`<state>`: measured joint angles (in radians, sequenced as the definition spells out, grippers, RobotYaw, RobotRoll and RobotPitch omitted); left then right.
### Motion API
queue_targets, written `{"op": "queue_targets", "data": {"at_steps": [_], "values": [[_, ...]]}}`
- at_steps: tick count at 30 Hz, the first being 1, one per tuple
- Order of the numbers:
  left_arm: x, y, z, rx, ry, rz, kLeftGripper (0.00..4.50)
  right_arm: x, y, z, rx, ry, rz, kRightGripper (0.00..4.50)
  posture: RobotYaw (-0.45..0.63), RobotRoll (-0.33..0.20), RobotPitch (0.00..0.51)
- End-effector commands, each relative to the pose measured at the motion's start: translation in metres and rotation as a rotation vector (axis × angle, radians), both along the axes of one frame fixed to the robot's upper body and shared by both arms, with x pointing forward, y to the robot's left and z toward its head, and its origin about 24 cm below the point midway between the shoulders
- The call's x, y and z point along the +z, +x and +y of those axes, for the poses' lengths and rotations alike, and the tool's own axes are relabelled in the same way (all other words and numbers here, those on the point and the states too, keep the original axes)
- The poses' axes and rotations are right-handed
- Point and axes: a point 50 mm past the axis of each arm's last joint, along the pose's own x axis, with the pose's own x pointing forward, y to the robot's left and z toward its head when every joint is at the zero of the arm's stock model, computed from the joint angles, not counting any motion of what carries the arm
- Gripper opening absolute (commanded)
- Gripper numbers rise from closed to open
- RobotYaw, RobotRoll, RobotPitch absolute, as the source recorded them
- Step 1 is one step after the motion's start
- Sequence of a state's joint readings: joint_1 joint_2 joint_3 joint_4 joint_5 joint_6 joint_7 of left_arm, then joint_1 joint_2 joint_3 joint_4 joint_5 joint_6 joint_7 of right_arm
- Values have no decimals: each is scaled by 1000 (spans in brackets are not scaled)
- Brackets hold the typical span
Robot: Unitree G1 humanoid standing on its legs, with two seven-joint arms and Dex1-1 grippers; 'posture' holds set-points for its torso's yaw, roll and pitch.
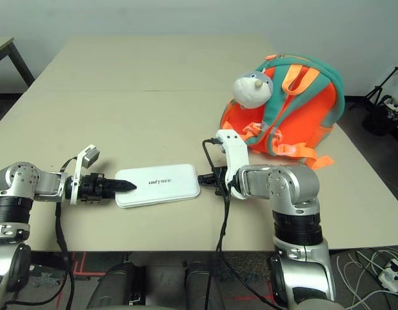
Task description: Put the pencil case into the backpack and zip it.
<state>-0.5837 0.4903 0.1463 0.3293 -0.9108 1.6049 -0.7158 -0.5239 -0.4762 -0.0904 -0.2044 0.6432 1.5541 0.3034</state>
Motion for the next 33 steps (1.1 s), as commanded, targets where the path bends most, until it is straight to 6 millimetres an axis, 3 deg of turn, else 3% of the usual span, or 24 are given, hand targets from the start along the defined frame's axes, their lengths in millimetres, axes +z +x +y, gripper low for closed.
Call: {"op": "queue_targets", "data": {"at_steps": [1, 5, 9, 12, 16, 21, 24, 28, 33], "values": [[-5, -3, -2, -8, 26, 15, 1373, 3, 2, 7, 32, 29, -20, 0, 10, 0, 64], [2, 0, -2, -4, -12, -29, 1373, 4, 4, 6, 22, 39, -39, 0, 10, 0, 64], [27, 6, 0, 13, -51, -162, 1370, 18, 3, -3, -4, 55, -117, 0, 16, 0, 67], [48, 6, 4, 14, -52, -257, 1336, 36, -6, -13, -15, 64, -201, 644, 18, 0, 79], [79, 2, 13, 6, -33, -390, 1336, 67, -28, -32, -16, 42, -318, 1899, 6, 0, 91], [98, -3, 16, -8, -14, -481, 1336, 97, -49, -51, -27, -43, -450, 3373, -29, 0, 100], [106, -3, 14, -11, -19, -519, 1335, 108, -59, -61, -157, -120, -562, 4340, -54, 0, 105], [106, 0, 8, -12, -46, -525, 1335, 121, -59, -69, -370, -202, -692, 4500, -79, 0, 107], [100, 4, 0, -3, -62, -518, 1335, 133, -49, -74, -488, -245, -757, 4500, -79, 0, 111]]}}
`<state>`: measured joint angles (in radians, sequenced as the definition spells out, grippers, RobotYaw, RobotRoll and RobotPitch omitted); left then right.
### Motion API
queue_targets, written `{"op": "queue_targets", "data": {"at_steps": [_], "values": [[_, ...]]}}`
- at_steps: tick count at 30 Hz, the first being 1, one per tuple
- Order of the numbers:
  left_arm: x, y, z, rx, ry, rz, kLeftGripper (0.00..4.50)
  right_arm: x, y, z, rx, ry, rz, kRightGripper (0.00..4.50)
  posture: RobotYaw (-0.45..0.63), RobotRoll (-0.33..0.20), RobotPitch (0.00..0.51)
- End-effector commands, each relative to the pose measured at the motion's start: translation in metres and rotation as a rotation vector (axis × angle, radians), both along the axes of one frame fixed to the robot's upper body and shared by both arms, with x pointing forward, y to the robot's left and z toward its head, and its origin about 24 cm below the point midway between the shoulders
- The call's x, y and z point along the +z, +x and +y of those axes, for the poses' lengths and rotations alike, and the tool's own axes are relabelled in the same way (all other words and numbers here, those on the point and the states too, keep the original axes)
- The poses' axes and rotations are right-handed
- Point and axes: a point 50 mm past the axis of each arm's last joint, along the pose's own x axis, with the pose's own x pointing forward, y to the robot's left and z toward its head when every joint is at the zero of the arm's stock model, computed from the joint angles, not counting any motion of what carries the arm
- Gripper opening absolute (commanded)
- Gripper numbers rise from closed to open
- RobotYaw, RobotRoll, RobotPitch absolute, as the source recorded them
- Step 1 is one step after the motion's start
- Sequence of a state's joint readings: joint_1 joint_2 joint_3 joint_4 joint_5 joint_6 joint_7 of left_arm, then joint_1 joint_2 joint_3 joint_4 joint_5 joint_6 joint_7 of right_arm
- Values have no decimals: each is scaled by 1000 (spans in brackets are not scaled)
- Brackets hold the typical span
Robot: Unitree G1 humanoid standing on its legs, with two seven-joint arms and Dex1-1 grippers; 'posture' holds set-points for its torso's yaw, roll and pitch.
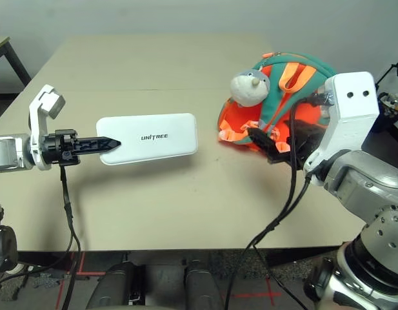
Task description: Put the pencil case into the backpack and zip it.
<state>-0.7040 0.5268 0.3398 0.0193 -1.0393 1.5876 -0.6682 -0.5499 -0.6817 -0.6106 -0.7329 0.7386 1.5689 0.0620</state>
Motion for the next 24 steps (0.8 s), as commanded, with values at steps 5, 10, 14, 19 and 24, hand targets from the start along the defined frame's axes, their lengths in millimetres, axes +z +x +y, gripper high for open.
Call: {"op": "queue_targets", "data": {"at_steps": [5, 10, 14, 19, 24], "values": [[-2, 1, -3, 15, -32, -8, 1335, -16, 21, -16, -134, 33, 19, 4500, -43, 0, 114], [-3, -3, 4, 53, -31, -7, 1335, -29, 32, -22, -158, 64, 22, 4500, 1, 0, 118], [-5, -8, 10, 80, -32, -6, 1335, -36, 37, -22, -160, 97, 25, 4500, 22, 0, 123], [-9, -14, 14, 103, -27, -4, 1335, -37, 45, -20, -147, 115, 11, 4500, 51, 0, 133], [-13, -17, 17, 123, -29, 4, 1335, -38, 50, -19, -149, 143, -1, 4500, 60, 0, 141]]}}
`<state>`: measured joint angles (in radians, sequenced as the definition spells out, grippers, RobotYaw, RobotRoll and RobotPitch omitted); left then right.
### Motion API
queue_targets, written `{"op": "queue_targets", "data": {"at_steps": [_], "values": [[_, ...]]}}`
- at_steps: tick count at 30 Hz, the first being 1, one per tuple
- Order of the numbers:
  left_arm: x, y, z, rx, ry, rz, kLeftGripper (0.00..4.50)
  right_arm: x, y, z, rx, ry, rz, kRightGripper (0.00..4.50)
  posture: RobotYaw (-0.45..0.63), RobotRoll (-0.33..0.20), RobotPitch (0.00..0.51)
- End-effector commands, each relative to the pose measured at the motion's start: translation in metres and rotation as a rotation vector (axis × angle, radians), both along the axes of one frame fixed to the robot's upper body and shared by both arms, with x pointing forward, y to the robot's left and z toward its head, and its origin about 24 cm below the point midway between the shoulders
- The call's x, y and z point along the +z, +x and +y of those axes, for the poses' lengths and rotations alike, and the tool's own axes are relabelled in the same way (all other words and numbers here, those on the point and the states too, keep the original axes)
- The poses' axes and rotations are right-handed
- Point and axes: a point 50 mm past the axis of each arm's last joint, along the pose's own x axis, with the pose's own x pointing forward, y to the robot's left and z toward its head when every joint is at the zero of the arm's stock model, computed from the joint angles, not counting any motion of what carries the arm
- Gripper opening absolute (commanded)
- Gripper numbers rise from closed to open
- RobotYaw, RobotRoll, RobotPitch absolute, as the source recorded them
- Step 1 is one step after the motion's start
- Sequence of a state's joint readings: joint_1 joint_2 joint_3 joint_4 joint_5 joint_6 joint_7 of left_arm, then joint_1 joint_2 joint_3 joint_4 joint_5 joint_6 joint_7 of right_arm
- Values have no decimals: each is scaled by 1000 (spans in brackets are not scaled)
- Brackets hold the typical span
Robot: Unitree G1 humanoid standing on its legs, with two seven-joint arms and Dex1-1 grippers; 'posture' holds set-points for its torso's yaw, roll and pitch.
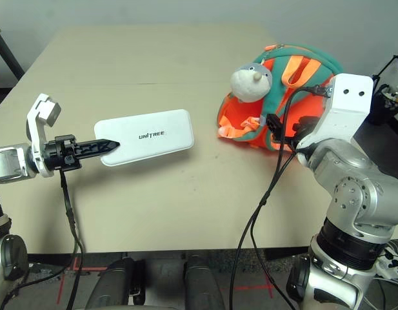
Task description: Put the pencil case into the backpack and zip it.
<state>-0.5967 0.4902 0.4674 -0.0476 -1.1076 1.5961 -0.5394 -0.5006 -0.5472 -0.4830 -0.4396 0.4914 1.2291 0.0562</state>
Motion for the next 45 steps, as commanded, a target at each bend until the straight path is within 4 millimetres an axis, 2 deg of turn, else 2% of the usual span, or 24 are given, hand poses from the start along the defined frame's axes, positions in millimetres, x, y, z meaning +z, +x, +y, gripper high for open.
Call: {"op": "queue_targets", "data": {"at_steps": [1, 10, 16, 18, 20, 30, 32, 36, 40, 45], "values": [[0, -6, 2, 3, -1, -7, 1335, -1, 7, -1, -12, 0, -17, 4500, 62, 0, 142], [-1, -7, -1, 13, -7, -5, 1335, -14, 31, 2, -40, 22, -42, 4500, 88, 0, 153], [-1, -8, 0, 17, -5, -1, 1335, -20, 38, 3, -58, 33, -63, 4478, 96, 0, 154], [-1, -9, 0, 17, -5, 0, 1335, -20, 39, 2, -67, 35, -76, 4181, 93, 0, 152], [0, -8, 0, 18, -7, 2, 1335, -20, 39, 3, -69, 40, -83, 3669, 88, 0, 149], [3, -2, -4, 5, -9, 9, 1335, -13, 38, 8, -28, 40, -132, 525, 57, 0, 136], [3, -1, -6, -2, -11, 10, 1335, -10, 36, 11, 7, 33, -148, 244, 50, 0, 133], [5, 2, -7, -10, -13, 10, 1335, 1, 21, 19, 118, 29, -163, 244, 20, 0, 121], [5, 6, -6, -14, -6, 19, 1335, 11, -9, 35, 306, 53, -101, 244, -27, 0, 113], [5, 15, -7, -25, 2, 35, 1335, 27, -47, 46, 549, -27, 21, 244, -108, 0, 106]]}}
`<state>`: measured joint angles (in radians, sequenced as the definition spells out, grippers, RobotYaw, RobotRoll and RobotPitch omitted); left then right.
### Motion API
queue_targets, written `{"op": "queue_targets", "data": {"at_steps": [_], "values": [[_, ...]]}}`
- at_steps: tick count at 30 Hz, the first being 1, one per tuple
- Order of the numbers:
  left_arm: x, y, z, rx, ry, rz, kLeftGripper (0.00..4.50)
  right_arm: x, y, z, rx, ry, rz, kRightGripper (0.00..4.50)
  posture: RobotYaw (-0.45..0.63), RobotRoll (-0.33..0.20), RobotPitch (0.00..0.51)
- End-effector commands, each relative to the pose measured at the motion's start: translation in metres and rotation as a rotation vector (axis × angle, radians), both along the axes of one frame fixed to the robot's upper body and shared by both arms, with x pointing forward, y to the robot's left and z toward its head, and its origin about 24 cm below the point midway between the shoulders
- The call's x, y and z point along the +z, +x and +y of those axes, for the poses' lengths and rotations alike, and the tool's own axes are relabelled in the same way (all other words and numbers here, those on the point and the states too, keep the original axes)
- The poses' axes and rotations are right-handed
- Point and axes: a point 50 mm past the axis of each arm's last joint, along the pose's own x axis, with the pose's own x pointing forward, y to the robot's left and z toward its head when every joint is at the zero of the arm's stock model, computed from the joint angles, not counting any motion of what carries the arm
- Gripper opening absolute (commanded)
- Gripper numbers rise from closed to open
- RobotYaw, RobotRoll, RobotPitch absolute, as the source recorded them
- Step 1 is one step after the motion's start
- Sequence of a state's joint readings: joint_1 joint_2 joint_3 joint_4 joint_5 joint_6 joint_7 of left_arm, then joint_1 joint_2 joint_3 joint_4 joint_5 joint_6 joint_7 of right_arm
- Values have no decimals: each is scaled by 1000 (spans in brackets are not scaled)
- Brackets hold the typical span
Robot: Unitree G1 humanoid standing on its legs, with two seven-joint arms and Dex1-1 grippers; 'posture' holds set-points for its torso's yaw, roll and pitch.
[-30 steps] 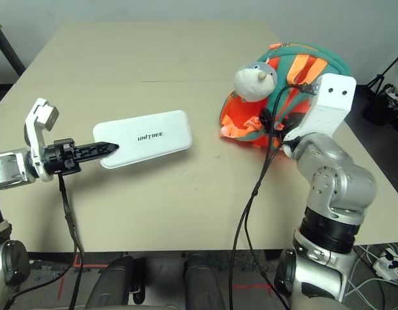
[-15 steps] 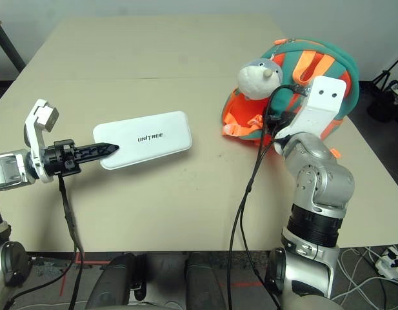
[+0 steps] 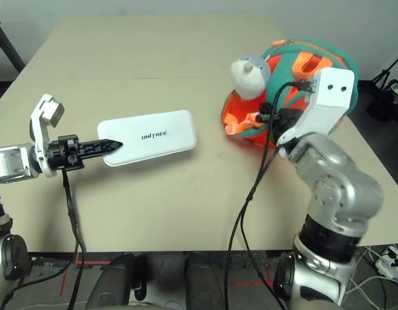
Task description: Put the pencil case into the backpack and zip it.
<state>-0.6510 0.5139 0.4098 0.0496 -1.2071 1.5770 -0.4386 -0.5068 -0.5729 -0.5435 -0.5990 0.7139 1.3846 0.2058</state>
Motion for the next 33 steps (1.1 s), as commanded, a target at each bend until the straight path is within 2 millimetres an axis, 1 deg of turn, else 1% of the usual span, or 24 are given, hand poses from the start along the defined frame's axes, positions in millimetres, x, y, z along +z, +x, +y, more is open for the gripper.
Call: {"op": "queue_targets", "data": {"at_steps": [1, 4, 7, 11, 14, 15, 18, 21, 25, 29, 33], "values": [[1, 7, 0, -11, 2, -3, 1335, 13, -28, 17, 243, -69, 38, 244, -123, 0, 105], [3, 17, 2, -2, 6, -6, 1335, 21, -45, 15, 354, -109, 58, 244, -177, 0, 104], [4, 25, 4, 1, 11, -13, 1335, 24, -60, 16, 439, -139, 106, 244, -217, 0, 100], [3, 32, 8, 1, 15, -20, 1335, 27, -92, 20, 485, -114, 248, 244, -260, 0, 97], [1, 36, 12, 2, 17, -21, 1335, 23, -112, 17, 505, -130, 338, 243, -285, 0, 95], [0, 37, 13, 2, 17, -22, 1335, 22, -116, 17, 506, -131, 353, 243, -302, 0, 93], [0, 41, 15, 12, 11, -34, 1335, 17, -125, 17, 505, -114, 385, 243, -300, 0, 91], [5, 43, 15, 16, 6, -60, 1335, 14, -128, 19, 505, -93, 392, 243, -289, 0, 90], [32, 41, 20, 8, 45, -194, 1335, 10, -124, 22, 481, -69, 397, 243, -255, 0, 92], [78, 23, 35, -67, 153, -364, 1335, 7, -119, 24, 471, -52, 397, 243, -227, 0, 95], [105, 8, 42, -156, 249, -441, 1334, 7, -113, 23, 473, -59, 382, 243, -202, 0, 100]]}}
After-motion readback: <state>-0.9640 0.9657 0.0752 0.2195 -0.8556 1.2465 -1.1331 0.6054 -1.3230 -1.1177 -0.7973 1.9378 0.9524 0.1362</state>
